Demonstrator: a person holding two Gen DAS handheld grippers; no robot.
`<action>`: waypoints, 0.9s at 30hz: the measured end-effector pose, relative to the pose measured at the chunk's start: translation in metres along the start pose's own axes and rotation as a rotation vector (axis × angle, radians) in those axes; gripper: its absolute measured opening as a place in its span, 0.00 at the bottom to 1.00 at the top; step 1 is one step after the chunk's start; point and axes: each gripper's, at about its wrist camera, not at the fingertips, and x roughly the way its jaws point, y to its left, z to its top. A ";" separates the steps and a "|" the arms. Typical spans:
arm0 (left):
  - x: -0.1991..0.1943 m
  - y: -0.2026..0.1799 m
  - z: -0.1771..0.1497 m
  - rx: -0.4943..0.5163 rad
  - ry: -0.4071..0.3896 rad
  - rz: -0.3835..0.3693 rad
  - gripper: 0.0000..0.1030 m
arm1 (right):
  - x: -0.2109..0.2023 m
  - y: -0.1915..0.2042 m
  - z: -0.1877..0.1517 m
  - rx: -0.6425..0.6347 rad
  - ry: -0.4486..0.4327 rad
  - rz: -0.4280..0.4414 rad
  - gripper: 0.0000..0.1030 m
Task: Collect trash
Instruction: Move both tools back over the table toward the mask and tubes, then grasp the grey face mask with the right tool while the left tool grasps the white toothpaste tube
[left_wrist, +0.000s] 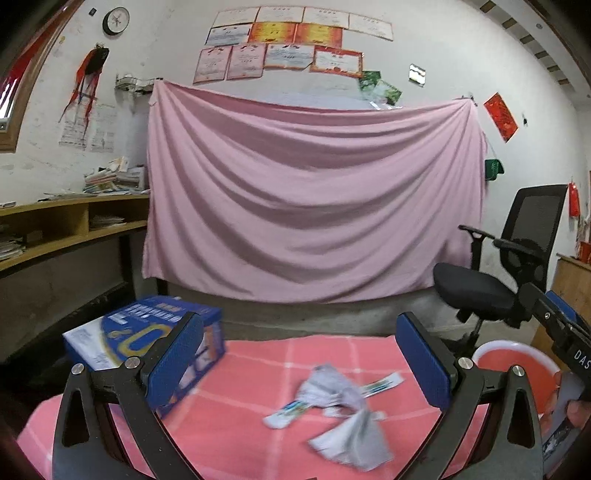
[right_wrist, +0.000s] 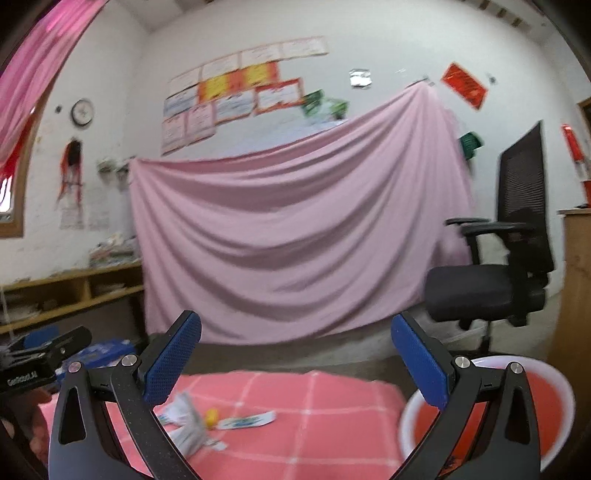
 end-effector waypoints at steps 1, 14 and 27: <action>0.000 0.006 -0.003 0.002 0.013 0.003 0.99 | 0.004 0.006 -0.003 -0.012 0.019 0.016 1.00; 0.036 0.044 -0.039 0.035 0.253 0.017 0.97 | 0.066 0.047 -0.043 -0.039 0.393 0.172 0.86; 0.089 0.057 -0.056 -0.045 0.551 -0.150 0.51 | 0.107 0.075 -0.083 -0.110 0.688 0.214 0.60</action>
